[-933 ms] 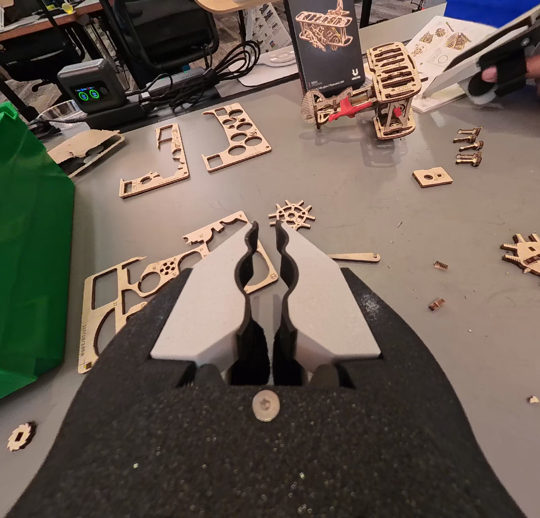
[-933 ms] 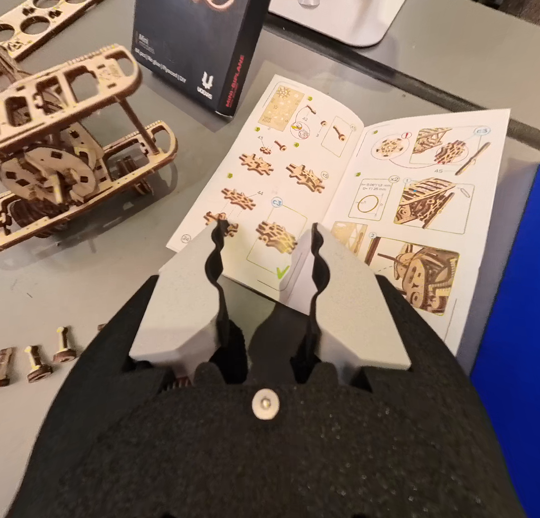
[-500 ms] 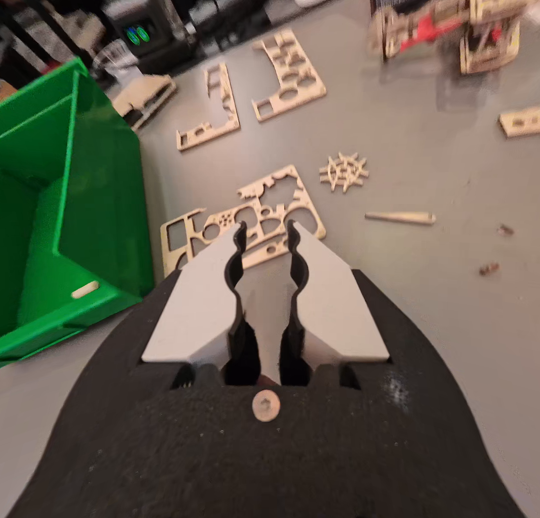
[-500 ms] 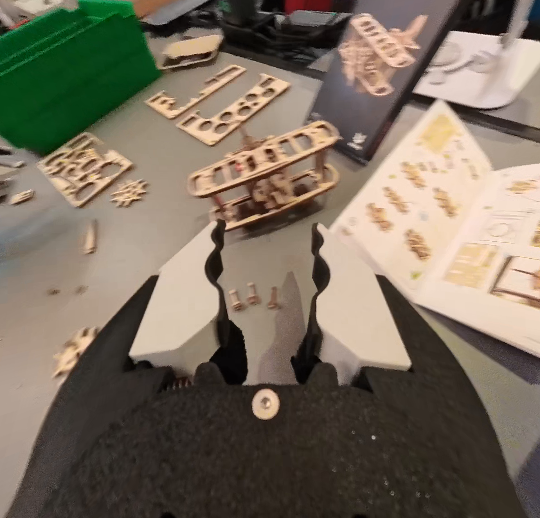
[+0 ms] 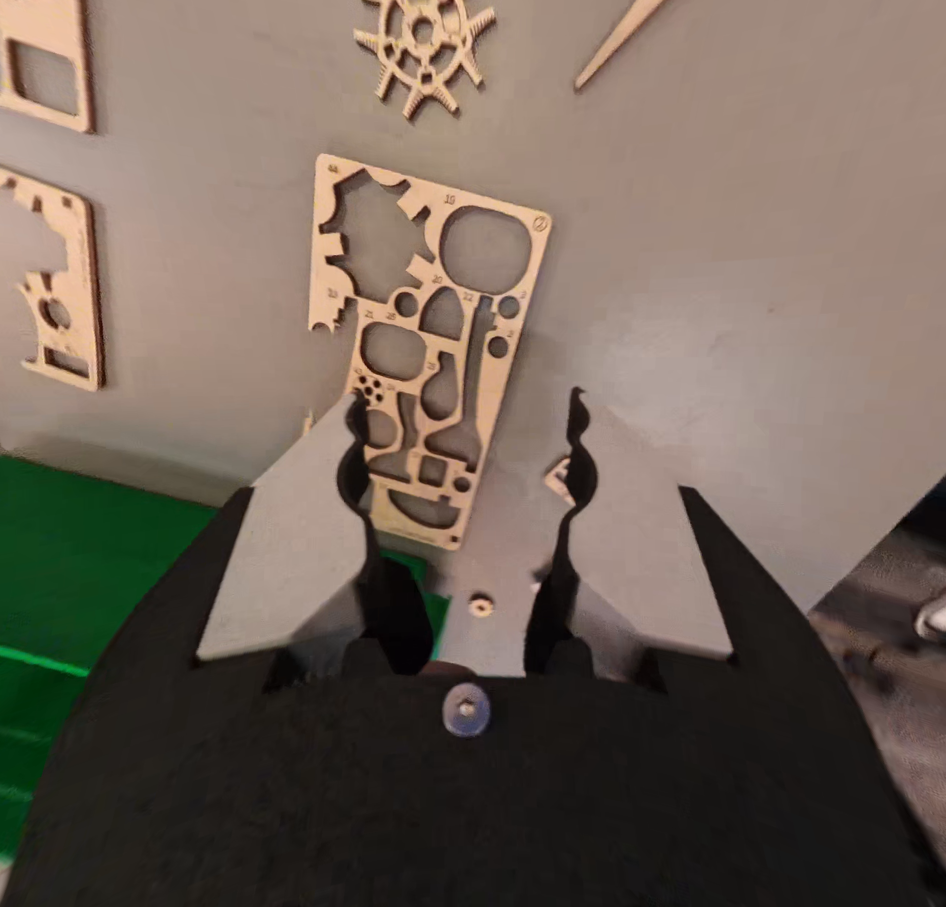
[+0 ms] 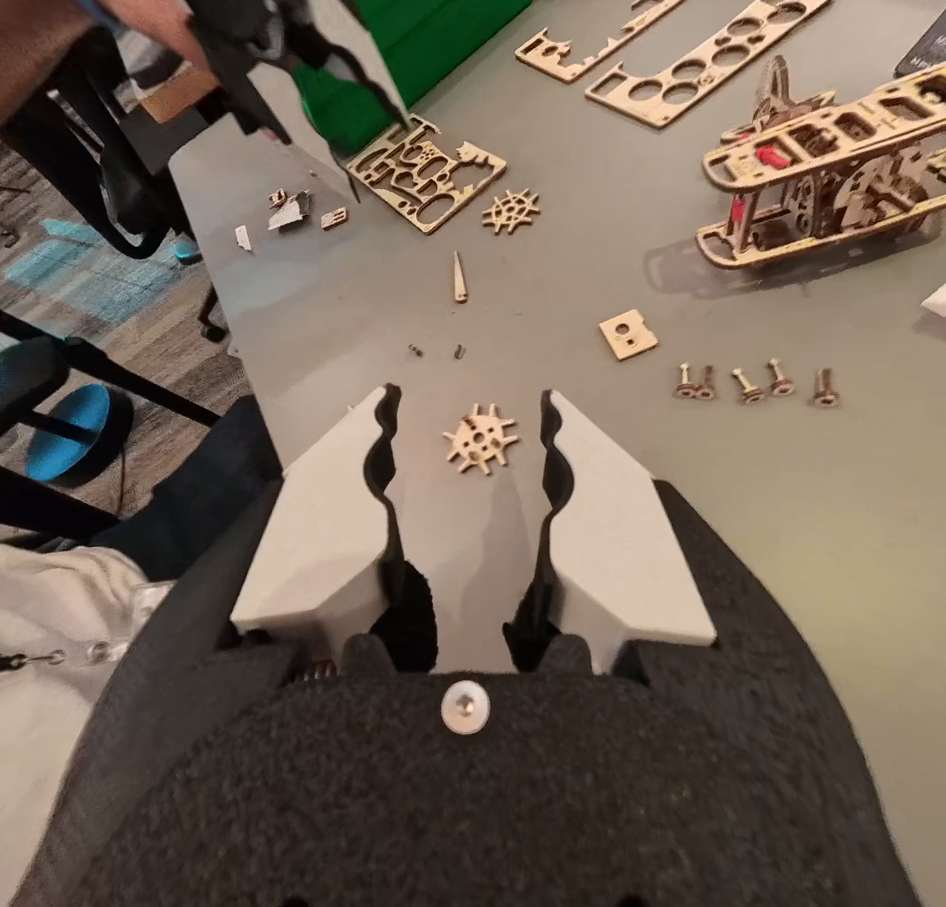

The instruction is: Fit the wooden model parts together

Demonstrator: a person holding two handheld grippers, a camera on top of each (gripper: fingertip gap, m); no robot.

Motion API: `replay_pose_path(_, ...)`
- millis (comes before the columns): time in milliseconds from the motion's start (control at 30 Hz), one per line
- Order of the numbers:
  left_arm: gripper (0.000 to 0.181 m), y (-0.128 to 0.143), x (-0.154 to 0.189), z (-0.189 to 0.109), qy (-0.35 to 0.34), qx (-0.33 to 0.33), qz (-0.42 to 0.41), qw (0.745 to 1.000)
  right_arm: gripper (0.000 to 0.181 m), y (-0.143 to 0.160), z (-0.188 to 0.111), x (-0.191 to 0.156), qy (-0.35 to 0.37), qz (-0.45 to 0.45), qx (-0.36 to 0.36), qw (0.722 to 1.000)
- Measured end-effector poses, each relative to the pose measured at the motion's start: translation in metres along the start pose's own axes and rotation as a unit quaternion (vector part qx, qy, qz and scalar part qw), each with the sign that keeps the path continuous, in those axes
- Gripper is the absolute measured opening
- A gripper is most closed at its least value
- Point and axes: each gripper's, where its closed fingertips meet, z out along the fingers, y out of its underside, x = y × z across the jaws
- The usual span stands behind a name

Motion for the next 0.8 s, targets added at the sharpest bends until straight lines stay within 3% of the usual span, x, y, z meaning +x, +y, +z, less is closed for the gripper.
replay_pose_path(200, 0.091, 0.011, -0.019, 0.028, 0.048, -0.099, 0.055, 0.992, 0.053, 0.012, -0.005, -0.021, 0.013, 0.031, 0.018, 0.999)
replay_pose_path(367, 0.087, 0.018, -0.020, 0.032, 0.075, -0.140, 0.071, 0.985, 0.052, 0.013, -0.009, -0.039, -0.001, 0.026, 0.041, 0.999)
replay_pose_path(467, 0.075, 0.019, -0.018, 0.031, 0.075, -0.155, 0.089, 0.981, 0.050, 0.013, -0.007, -0.043, -0.009, 0.020, 0.039, 0.999)
replay_pose_path(667, 0.070, 0.017, -0.017, 0.027, 0.041, -0.146, 0.100, 0.983, 0.049, 0.007, 0.014, -0.045, -0.029, 0.003, 0.030, 0.999)
replay_pose_path(800, 0.070, 0.003, -0.024, 0.013, -0.007, -0.090, 0.072, 0.993, 0.049, -0.012, 0.035, -0.050, -0.060, 0.019, 0.055, 0.996)
